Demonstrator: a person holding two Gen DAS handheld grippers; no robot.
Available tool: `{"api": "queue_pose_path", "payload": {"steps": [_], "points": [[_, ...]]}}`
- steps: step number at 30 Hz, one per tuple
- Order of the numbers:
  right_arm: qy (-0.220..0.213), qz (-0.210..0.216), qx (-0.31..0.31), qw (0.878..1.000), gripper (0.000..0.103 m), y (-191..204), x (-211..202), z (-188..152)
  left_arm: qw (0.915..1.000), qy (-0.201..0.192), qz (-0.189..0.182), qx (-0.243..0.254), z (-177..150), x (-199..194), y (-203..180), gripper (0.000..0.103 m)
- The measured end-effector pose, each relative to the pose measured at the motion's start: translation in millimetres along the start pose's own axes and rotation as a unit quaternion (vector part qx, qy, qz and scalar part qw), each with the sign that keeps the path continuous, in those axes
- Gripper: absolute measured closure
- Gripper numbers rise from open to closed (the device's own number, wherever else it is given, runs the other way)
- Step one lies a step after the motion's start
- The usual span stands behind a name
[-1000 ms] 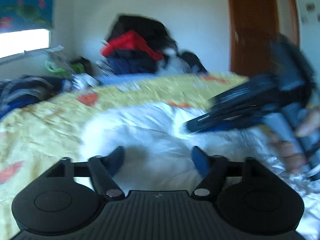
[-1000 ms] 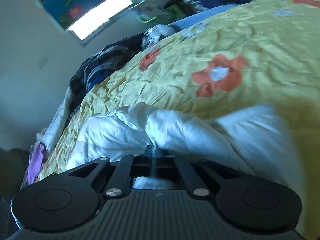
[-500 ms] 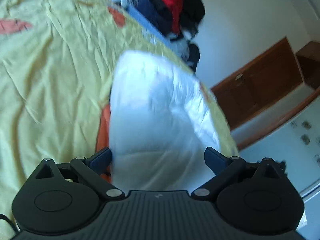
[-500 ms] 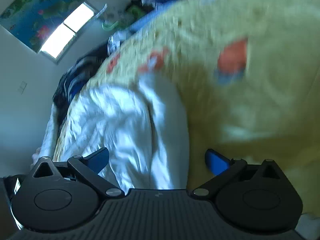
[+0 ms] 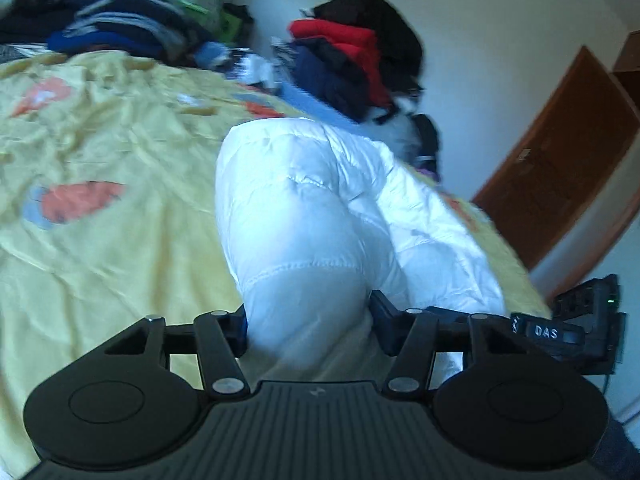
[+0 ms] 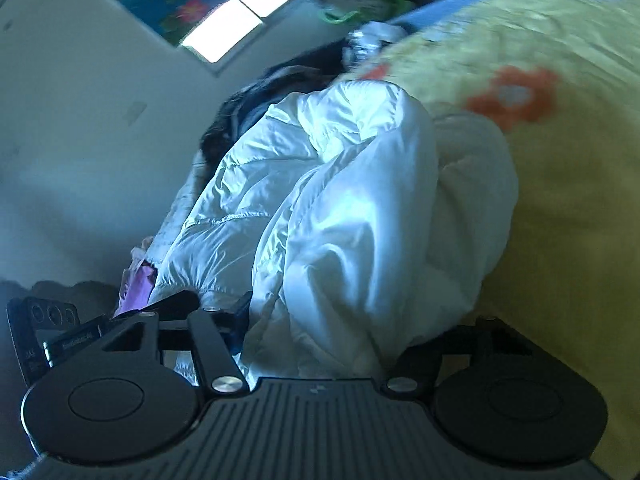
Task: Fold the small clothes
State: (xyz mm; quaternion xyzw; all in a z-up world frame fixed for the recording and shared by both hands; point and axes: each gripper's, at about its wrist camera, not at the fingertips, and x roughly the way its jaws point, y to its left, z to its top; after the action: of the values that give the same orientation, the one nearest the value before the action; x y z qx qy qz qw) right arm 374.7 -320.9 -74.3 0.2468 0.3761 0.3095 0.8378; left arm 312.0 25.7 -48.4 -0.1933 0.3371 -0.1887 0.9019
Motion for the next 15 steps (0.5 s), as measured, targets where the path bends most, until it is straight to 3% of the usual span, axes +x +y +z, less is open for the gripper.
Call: {"api": "queue_pose_path", "payload": {"steps": [1,3,4,6,8,11,13,15], "points": [[0.006,-0.008,-0.005,1.0,0.04,1.4,8.8,0.1,0.9999,0.003,0.009,-0.005,-0.4,4.0,8.4,0.042],[0.011,-0.014,0.019,1.0,0.03,-5.9,22.5,-0.1,0.9996,-0.003,0.02,-0.021,-7.6,9.1,20.3,0.02],[0.013,-0.011,0.033,0.999,0.027,-9.3,22.6,-1.1,0.9993,-0.013,0.029,-0.021,-10.8,5.1,21.5,0.016],[0.012,-0.008,0.05,0.999,0.016,-11.6,13.0,-5.5,0.9983,-0.036,0.044,-0.017,-16.8,-9.8,18.5,0.013],[0.003,-0.018,0.058,0.998,0.016,-13.4,-4.7,-8.1,0.9962,-0.065,0.059,-0.007,-19.8,-31.6,13.2,0.013],[-0.07,-0.04,0.074,0.994,0.016,-11.6,-51.8,-8.8,0.9867,-0.131,0.093,0.026,-19.4,-70.8,0.5,0.013],[-0.138,-0.059,0.051,0.987,0.018,5.1,-83.6,-6.9,0.9808,-0.144,0.114,0.065,-18.0,-80.7,-19.3,0.013],[-0.168,-0.035,0.014,0.985,0.016,32.5,-92.0,1.2,0.9762,-0.145,0.117,0.111,-15.1,-73.5,-40.8,0.013]]}}
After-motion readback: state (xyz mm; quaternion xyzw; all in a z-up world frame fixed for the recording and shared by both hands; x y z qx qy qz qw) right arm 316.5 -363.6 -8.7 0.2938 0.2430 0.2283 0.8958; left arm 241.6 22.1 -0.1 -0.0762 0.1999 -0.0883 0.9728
